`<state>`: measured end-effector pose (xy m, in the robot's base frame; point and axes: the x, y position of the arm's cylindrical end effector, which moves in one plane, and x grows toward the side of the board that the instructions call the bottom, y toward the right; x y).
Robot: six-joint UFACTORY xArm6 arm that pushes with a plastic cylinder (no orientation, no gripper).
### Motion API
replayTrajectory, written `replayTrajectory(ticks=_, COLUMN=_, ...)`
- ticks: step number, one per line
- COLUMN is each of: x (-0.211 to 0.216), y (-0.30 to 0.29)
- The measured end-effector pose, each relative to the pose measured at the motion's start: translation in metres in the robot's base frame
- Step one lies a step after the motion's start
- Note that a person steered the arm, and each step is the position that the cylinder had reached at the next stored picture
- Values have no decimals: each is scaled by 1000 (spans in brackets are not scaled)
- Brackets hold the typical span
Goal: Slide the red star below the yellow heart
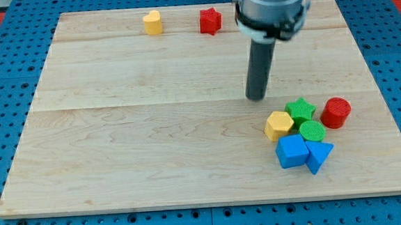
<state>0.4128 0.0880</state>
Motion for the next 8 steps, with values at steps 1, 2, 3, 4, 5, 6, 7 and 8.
replayTrajectory(ticks=1, x=-84, y=2)
replayTrajectory(ticks=2, x=-162, y=7)
replayTrajectory(ticks=3, x=-206, y=-25)
replayTrajectory(ticks=4, x=-164, y=-76)
replayTrajectory(ticks=5, x=-97, y=-77)
replayTrajectory(ticks=6, x=-108, y=-96)
replayTrajectory(ticks=7, x=-86, y=-106)
replayTrajectory(ticks=8, x=-52, y=-133)
